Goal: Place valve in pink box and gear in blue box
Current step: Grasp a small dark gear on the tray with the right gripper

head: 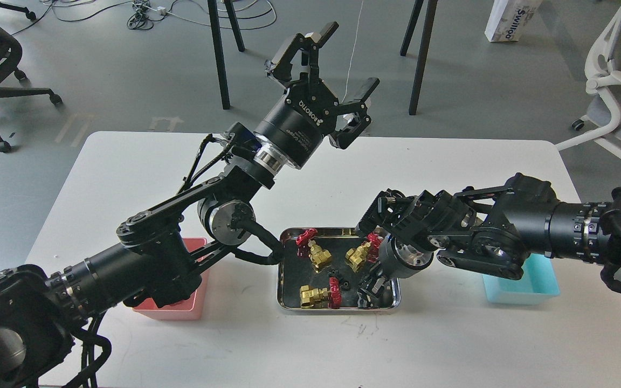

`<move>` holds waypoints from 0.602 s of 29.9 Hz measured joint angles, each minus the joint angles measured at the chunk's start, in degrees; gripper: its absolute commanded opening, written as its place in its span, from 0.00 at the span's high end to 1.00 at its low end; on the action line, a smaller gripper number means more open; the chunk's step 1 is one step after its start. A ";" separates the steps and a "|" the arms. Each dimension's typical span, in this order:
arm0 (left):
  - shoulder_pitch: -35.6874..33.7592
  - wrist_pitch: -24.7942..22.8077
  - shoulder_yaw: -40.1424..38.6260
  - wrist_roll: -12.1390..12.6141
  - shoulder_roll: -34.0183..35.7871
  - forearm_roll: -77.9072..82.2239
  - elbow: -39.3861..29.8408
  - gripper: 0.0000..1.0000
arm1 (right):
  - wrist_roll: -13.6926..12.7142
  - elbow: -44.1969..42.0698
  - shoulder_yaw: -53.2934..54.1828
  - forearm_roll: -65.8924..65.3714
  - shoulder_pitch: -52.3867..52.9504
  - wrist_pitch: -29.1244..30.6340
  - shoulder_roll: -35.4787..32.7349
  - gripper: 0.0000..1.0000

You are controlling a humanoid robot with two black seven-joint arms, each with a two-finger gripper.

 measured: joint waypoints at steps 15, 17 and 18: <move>0.42 -0.06 0.11 0.00 -0.90 0.11 1.16 0.01 | 0.02 -1.70 0.12 0.30 -1.00 0.00 1.30 0.65; 0.43 -0.06 0.14 0.00 -0.90 0.11 1.31 0.01 | 0.01 -1.95 0.13 0.33 -1.11 0.00 1.57 0.65; 0.43 -0.06 0.14 0.00 -0.93 0.11 1.50 0.01 | 0.01 -2.04 0.13 0.35 -1.13 0.00 1.62 0.66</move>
